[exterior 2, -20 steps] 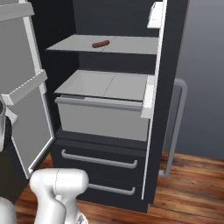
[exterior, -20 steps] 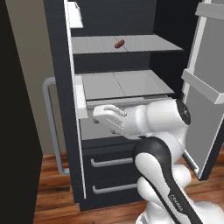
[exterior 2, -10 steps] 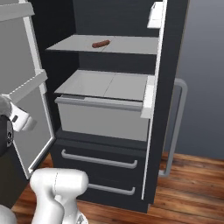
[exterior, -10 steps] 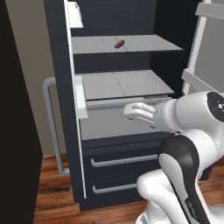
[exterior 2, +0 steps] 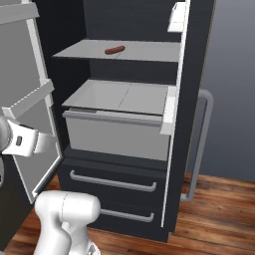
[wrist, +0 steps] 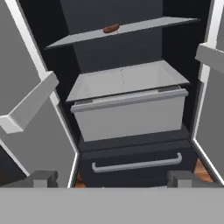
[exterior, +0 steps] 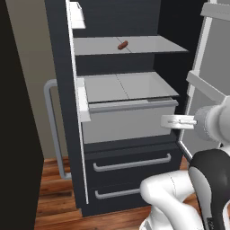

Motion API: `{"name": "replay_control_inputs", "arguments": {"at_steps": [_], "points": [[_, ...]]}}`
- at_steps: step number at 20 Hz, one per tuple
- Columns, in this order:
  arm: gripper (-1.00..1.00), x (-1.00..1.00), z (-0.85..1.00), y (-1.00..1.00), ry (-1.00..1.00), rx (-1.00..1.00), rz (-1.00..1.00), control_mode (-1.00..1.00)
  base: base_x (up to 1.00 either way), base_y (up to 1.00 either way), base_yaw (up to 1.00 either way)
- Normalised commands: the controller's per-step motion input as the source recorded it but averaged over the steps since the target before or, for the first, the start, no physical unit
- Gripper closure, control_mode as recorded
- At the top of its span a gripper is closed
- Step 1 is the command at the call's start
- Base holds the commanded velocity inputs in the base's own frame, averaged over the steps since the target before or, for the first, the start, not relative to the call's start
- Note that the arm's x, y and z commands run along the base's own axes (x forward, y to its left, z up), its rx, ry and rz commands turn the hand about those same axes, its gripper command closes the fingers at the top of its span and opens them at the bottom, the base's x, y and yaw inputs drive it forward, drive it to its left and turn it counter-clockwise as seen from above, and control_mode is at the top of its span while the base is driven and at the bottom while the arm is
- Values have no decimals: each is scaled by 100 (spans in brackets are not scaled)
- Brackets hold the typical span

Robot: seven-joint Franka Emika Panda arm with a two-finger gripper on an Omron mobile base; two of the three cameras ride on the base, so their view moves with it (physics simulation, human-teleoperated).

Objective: Move the hot dog bun to the plate on the dining table and place the condiment next to that plate. Then navigate to the fridge and take the sausage and place it on the plate as well.

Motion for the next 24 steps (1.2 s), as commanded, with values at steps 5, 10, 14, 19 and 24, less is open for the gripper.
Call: {"name": "replay_control_inputs", "arguments": {"at_steps": [5, 10, 14, 19, 24], "points": [[-100, -17, 11, -20, 0, -1, 0, -100, 0, 0, 0], [-100, 2, 0, 0, 0, 0, 0, -100, 0, 0, 0], [-100, 20, 0, 0, 3, 0, 0, 100, 12, 0, 0], [-100, 0, 0, 0, 0, 0, 0, 100, 63, 0, 0], [-100, 0, 0, 0, 0, 0, 0, 100, 71, 1, 0]]}}
